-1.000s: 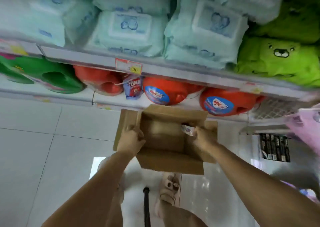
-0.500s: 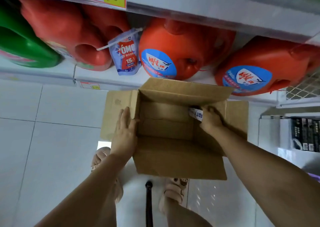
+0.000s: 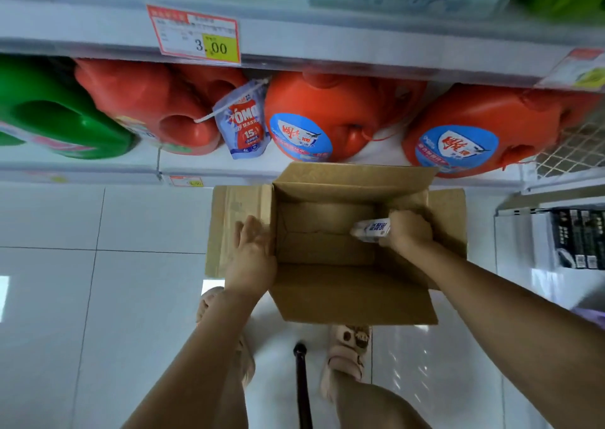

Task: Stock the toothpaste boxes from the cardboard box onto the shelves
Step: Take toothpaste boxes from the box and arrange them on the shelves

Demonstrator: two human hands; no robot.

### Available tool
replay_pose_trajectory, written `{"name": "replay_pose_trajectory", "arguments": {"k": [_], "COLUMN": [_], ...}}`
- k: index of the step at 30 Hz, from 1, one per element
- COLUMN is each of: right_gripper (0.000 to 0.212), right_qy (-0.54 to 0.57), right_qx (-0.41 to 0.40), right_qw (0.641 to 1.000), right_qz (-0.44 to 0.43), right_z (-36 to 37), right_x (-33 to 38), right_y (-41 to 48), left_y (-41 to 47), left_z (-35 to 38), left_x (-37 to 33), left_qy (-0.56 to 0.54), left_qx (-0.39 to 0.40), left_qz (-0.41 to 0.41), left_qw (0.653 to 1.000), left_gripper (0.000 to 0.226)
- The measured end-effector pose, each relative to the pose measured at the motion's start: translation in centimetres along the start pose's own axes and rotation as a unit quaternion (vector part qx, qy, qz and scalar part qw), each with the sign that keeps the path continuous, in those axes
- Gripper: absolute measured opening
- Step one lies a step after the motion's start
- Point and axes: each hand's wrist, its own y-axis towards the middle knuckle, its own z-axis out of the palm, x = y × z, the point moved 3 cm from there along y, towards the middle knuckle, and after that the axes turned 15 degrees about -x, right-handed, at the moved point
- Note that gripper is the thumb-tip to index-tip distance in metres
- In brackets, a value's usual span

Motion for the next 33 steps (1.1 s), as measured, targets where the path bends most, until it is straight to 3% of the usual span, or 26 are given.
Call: {"name": "replay_pose_trajectory", "arguments": {"k": [3, 6, 9, 11, 14, 16, 19, 22, 25, 28, 33], "right_gripper": [0.047, 0.046, 0.048, 0.049, 0.046, 0.047, 0.055, 0.05, 0.036, 0.042, 0.051], "right_qy": [0.105, 0.199, 0.297, 0.361, 0.483, 0.524, 0.564, 0.602, 0.656, 0.678, 0.724], "right_qx": [-0.014, -0.019, -0.011, 0.006, 0.03, 0.024, 0.045, 0.073, 0.049, -0.001, -0.056], "right_qw": [0.994, 0.979, 0.954, 0.931, 0.871, 0.847, 0.82, 0.792, 0.753, 0.735, 0.688], "right_qz": [-0.013, -0.028, -0.038, -0.049, -0.081, -0.087, -0.087, -0.07, -0.033, -0.02, -0.003], "right_z": [-3.7, -8.2, -13.4, -17.0, -22.4, -25.7, -30.0, -34.1, -37.4, -41.0, -48.4], "right_x": [0.2, 0.2, -0.4, -1.3, -2.7, -3.9, -6.0, -8.0, -9.8, -11.0, -13.6], "right_y": [-3.9, -8.1, -12.4, -15.2, -19.3, -21.6, -24.0, -25.5, -26.7, -26.9, -28.0], "left_y": [-1.8, -4.3, -6.9, -9.0, -11.4, -12.2, -13.3, -14.3, -15.1, -14.7, -13.7], "left_z": [-5.5, -8.7, -10.9, -12.9, -16.2, -18.7, -22.5, -26.7, -30.6, -34.3, -43.2], "left_x": [-3.5, -7.0, -10.5, -13.4, -17.9, -20.3, -23.7, -26.8, -29.1, -31.1, -37.6], "left_qy": [-0.106, -0.22, -0.29, -0.381, -0.546, -0.605, -0.648, -0.624, -0.546, -0.442, -0.317], "left_qx": [0.013, 0.085, 0.164, 0.204, 0.199, 0.162, 0.146, 0.189, 0.227, 0.247, 0.248], "left_qz": [-0.103, -0.234, -0.312, -0.388, -0.42, -0.422, -0.413, -0.359, -0.256, -0.118, 0.103], "left_qw": [0.989, 0.943, 0.89, 0.814, 0.697, 0.655, 0.623, 0.667, 0.764, 0.854, 0.91], "left_gripper": [0.036, 0.036, 0.061, 0.065, 0.046, 0.042, 0.034, 0.027, 0.015, 0.029, 0.033]}}
